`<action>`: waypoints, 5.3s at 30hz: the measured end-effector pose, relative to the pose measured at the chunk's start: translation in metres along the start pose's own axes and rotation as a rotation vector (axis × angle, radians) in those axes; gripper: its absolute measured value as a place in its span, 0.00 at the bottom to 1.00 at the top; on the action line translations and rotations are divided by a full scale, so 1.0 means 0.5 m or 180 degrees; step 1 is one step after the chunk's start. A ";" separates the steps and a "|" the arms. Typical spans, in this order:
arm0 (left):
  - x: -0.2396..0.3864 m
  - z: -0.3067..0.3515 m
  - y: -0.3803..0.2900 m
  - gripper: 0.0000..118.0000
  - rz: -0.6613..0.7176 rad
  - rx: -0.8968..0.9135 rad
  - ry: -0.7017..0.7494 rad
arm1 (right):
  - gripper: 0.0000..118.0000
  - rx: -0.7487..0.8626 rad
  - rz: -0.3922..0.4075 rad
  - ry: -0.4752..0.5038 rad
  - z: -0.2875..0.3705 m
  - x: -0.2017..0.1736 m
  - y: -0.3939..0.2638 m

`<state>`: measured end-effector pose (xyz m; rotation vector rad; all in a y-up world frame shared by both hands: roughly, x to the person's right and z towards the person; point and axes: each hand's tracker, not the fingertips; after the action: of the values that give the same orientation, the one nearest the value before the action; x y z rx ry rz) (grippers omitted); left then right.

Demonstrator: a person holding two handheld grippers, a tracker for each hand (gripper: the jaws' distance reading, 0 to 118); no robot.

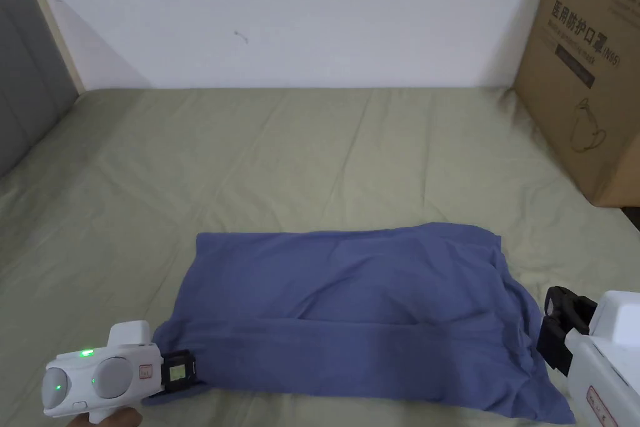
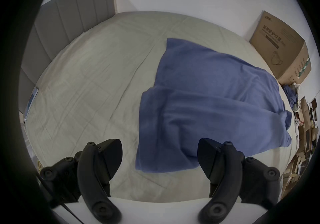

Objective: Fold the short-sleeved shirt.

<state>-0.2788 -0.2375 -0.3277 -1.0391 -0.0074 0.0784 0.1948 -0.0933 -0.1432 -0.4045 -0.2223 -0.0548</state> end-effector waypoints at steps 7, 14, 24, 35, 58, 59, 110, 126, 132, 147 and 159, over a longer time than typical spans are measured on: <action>-0.009 -0.033 -0.034 0.40 0.0089 -0.0083 -0.0007 | 0.00 -0.0195 -0.0011 -0.0039 -0.034 0.024 -0.024; 0.004 0.001 -0.033 0.06 -0.0025 0.0146 -0.0147 | 0.63 -0.0985 -0.0230 -0.0218 -0.132 0.077 -0.102; 0.005 0.067 -0.004 0.06 -0.0041 0.0370 -0.0271 | 0.66 -0.2066 -0.0298 -0.0253 -0.277 0.116 -0.250; -0.017 0.090 -0.027 0.06 0.0077 0.0361 -0.0310 | 0.04 -0.1538 -0.0425 0.0036 -0.207 0.158 -0.233; -0.042 0.064 -0.155 0.24 0.0142 -0.0114 -0.0136 | 0.09 -0.1958 -0.0494 -0.0149 -0.121 0.160 -0.314; -0.038 0.069 -0.152 0.35 0.0099 -0.0111 -0.0051 | 0.17 -0.1955 -0.0437 -0.0192 -0.115 0.154 -0.305; 0.077 -0.208 0.408 0.72 -0.0149 0.0114 -0.0265 | 0.00 -0.0027 0.0175 -0.0075 -0.259 -0.022 0.084; 0.108 -0.252 0.368 0.02 -0.0437 0.0052 -0.0275 | 0.20 -0.0766 -0.0184 -0.0151 -0.476 0.056 0.060; 0.102 -0.164 0.357 0.02 -0.0404 0.0405 -0.0449 | 0.76 -0.1411 -0.0004 -0.0146 -0.637 0.100 0.019; 0.068 -0.094 0.332 0.02 -0.0208 0.0516 -0.0531 | 0.01 -0.1797 0.0122 0.0071 -0.710 0.097 -0.044; 0.031 0.023 0.251 0.02 -0.0116 0.0621 -0.0435 | 0.01 -0.0882 -0.0091 0.0611 -0.329 0.132 0.046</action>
<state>-0.2714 -0.1634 -0.4304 -0.8369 -0.1403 0.1148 0.2948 -0.1377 -0.2844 -0.6682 -0.0299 -0.1528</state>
